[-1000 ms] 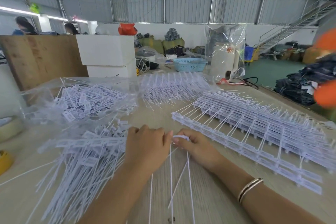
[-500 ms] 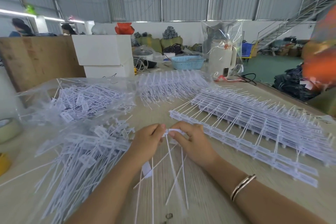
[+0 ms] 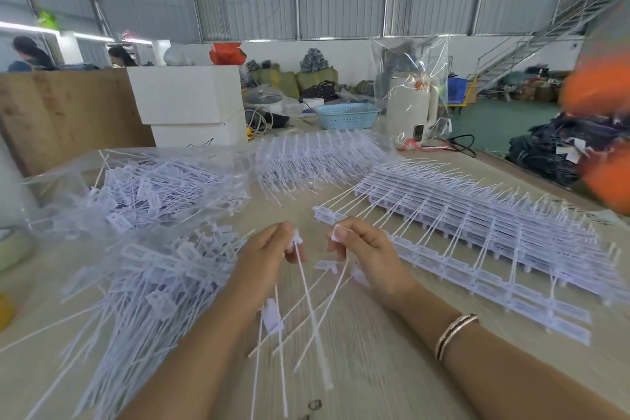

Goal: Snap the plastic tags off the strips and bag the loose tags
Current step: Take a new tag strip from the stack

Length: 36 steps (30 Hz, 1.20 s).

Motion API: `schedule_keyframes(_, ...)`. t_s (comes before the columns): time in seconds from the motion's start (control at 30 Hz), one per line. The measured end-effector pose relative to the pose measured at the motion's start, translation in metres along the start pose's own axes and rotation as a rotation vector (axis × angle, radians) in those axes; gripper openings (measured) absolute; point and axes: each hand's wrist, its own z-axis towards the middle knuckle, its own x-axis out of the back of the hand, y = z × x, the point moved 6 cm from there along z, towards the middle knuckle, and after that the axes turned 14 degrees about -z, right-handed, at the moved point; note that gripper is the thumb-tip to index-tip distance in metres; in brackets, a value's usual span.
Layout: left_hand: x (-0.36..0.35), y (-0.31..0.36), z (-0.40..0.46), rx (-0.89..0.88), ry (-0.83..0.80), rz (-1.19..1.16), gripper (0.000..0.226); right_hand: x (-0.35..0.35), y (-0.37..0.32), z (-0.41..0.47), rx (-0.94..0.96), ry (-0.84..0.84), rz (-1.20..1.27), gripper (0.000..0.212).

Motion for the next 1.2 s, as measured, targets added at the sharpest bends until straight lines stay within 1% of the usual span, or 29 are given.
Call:
schedule_keyframes(0.07,-0.003,0.000,0.000,-0.048,-0.030,0.014,0.039,-0.005,0.005,0.001,-0.050,-0.030,-0.221,0.021)
schedule_keyframes(0.1,-0.005,-0.001,0.000,-0.062,-0.048,0.016,0.034,-0.008,0.007,0.002,-0.053,-0.035,-0.372,0.016)
schedule_keyframes(0.13,-0.006,-0.002,0.001,-0.074,-0.065,0.029,0.027,-0.011,0.009,0.004,-0.042,-0.031,-0.537,0.016)
schedule_keyframes(0.17,-0.008,-0.003,0.000,-0.088,-0.079,0.059,0.024,-0.012,0.009,0.004,-0.029,-0.018,-0.674,0.022)
schedule_keyframes(0.2,-0.009,-0.003,-0.001,-0.105,-0.086,0.107,0.026,-0.012,0.007,0.004,-0.012,0.000,-0.742,0.026)
schedule_keyframes(0.27,-0.012,-0.002,-0.004,-0.152,-0.103,0.208,0.029,-0.012,0.001,0.001,0.036,0.010,-0.721,0.023)
schedule_keyframes(0.3,-0.014,-0.003,-0.005,-0.176,-0.122,0.261,0.027,-0.015,-0.001,-0.001,0.048,-0.014,-0.682,0.027)
schedule_keyframes(0.4,-0.021,-0.003,-0.007,-0.210,-0.162,0.387,0.013,-0.024,-0.002,-0.004,0.035,-0.088,-0.577,0.050)
schedule_keyframes(0.43,-0.021,-0.002,-0.006,-0.220,-0.153,0.386,0.012,-0.024,-0.002,-0.003,0.027,-0.079,-0.567,0.051)
schedule_keyframes(0.5,-0.018,0.002,-0.005,-0.258,-0.120,0.402,0.011,-0.020,-0.003,-0.001,0.014,-0.036,-0.576,0.033)
schedule_keyframes(0.53,-0.017,0.004,-0.005,-0.288,-0.108,0.455,0.011,-0.017,-0.004,0.000,0.010,-0.015,-0.555,0.024)
schedule_keyframes(0.57,-0.016,0.007,-0.005,-0.327,-0.100,0.545,0.011,-0.015,-0.004,0.000,0.006,0.001,-0.512,0.020)
schedule_keyframes(0.63,-0.013,0.013,-0.005,-0.400,-0.083,0.767,0.012,-0.009,-0.005,-0.001,-0.005,0.037,-0.399,0.022)
schedule_keyframes(0.67,-0.012,0.015,-0.006,-0.409,-0.065,0.861,0.017,-0.008,-0.005,-0.001,-0.010,0.055,-0.365,0.024)
schedule_keyframes(0.73,-0.010,0.016,-0.005,-0.369,-0.046,0.964,0.031,-0.009,-0.003,-0.002,-0.024,0.044,-0.357,0.027)
schedule_keyframes(0.83,-0.011,0.014,-0.005,-0.323,-0.072,0.893,0.041,-0.017,0.000,-0.003,-0.052,-0.062,-0.323,0.025)
schedule_keyframes(0.93,-0.015,0.018,-0.008,-0.361,-0.102,0.801,0.044,-0.022,0.002,-0.005,-0.049,-0.153,-0.237,0.023)
schedule_keyframes(1.0,-0.016,0.017,-0.008,-0.363,-0.120,0.688,0.047,-0.021,0.002,-0.004,-0.030,-0.150,-0.179,0.017)
schedule_keyframes(1.07,-0.014,0.011,-0.006,-0.299,-0.116,0.513,0.045,-0.020,0.001,-0.003,0.011,-0.134,-0.144,0.012)
schedule_keyframes(1.13,-0.011,0.005,-0.003,-0.226,-0.107,0.382,0.040,-0.019,-0.002,-0.003,0.058,-0.107,-0.152,0.009)
schedule_keyframes(1.2,-0.010,0.003,-0.001,-0.181,-0.099,0.307,0.037,-0.017,-0.007,-0.003,0.113,-0.060,-0.192,0.008)
